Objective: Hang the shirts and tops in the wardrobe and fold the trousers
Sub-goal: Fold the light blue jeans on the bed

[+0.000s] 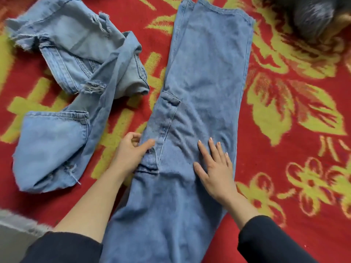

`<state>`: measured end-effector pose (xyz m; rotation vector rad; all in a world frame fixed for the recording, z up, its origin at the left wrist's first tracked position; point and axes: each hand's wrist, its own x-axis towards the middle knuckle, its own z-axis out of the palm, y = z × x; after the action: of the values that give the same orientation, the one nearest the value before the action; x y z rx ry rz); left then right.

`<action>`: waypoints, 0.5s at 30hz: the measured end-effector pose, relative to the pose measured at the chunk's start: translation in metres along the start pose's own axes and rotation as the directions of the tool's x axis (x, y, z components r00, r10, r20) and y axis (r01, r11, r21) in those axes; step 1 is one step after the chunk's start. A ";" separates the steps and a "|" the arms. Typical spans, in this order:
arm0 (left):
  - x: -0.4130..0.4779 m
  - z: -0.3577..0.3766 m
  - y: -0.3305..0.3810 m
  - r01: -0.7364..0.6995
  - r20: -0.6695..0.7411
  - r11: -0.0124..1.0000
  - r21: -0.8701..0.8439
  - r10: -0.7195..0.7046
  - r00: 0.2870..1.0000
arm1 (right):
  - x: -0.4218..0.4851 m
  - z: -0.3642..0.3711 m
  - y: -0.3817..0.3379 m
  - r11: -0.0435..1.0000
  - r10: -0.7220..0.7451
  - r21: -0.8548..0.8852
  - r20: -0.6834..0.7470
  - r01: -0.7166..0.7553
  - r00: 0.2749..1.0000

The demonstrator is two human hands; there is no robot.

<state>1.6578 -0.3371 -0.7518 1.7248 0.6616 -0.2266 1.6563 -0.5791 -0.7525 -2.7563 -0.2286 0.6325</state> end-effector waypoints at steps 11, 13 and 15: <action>-0.121 -0.035 -0.062 -0.043 0.311 0.900 0.434 -0.105 0.945 | -0.131 0.049 -0.027 0.986 0.112 0.129 -0.024 -0.108 0.993; -0.139 -0.037 -0.069 -0.011 0.224 0.817 0.577 -0.145 0.964 | -0.164 0.062 -0.035 0.906 0.340 0.302 -0.104 -0.296 0.935; -0.157 -0.044 -0.082 0.131 0.173 0.849 0.512 -0.252 0.952 | -0.196 0.078 -0.042 0.702 0.612 0.514 -0.085 -0.492 0.786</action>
<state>1.4758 -0.3335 -0.7319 2.0757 0.6348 -0.7917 1.4428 -0.5628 -0.7276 -2.3561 0.7629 0.3842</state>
